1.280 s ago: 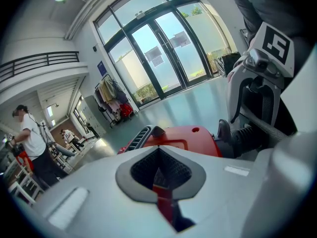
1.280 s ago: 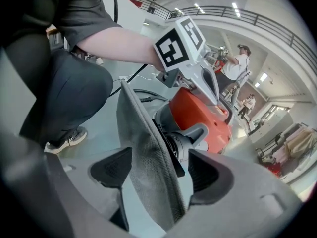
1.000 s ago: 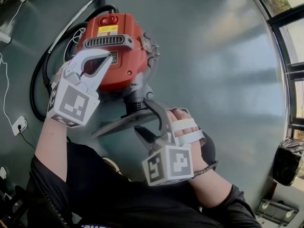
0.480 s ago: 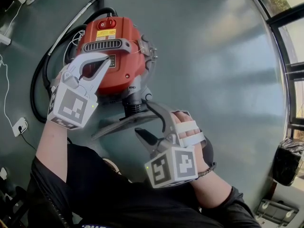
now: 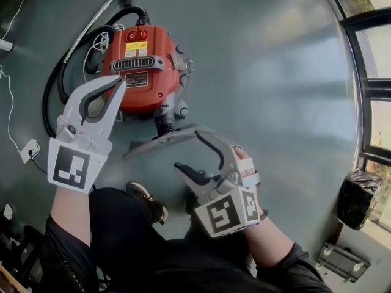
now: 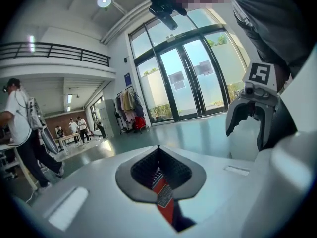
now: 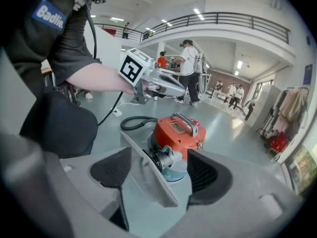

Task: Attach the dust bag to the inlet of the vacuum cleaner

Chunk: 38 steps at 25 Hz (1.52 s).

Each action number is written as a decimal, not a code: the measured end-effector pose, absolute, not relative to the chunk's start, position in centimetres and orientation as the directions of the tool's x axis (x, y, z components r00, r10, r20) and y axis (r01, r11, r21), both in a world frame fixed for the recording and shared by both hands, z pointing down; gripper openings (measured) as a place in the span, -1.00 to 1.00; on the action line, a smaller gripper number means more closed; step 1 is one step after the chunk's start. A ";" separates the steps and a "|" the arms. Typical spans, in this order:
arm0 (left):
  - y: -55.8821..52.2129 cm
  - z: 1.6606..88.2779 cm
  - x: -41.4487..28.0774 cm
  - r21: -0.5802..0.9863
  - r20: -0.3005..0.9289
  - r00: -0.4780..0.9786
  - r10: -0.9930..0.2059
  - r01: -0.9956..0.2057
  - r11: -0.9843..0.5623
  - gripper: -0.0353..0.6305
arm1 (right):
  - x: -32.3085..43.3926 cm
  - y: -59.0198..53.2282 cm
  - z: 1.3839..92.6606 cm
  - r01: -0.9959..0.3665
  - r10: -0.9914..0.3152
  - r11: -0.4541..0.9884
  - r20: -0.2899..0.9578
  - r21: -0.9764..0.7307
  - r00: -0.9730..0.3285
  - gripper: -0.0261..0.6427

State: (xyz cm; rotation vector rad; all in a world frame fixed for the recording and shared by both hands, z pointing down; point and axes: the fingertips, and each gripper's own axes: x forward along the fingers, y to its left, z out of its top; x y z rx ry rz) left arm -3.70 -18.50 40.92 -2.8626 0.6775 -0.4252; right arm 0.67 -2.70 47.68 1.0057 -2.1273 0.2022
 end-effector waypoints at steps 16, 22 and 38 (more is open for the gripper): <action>-7.9 20.9 -12.7 0.014 0.305 0.797 -0.522 -0.551 -0.834 -0.84 | 0.0 4.4 30.1 -0.828 -0.538 0.533 0.687 -0.173 -0.489 0.09; -1.8 11.5 -12.7 0.092 0.284 0.843 -0.456 -0.498 -0.862 -0.84 | -0.3 6.7 21.1 -0.859 -0.605 0.341 0.610 -0.383 -0.512 0.07; 10.4 3.0 -12.0 0.123 0.246 0.745 -0.620 -0.659 -0.742 -0.84 | 0.2 14.0 10.3 -0.749 -0.600 0.593 0.457 -0.296 -0.656 0.07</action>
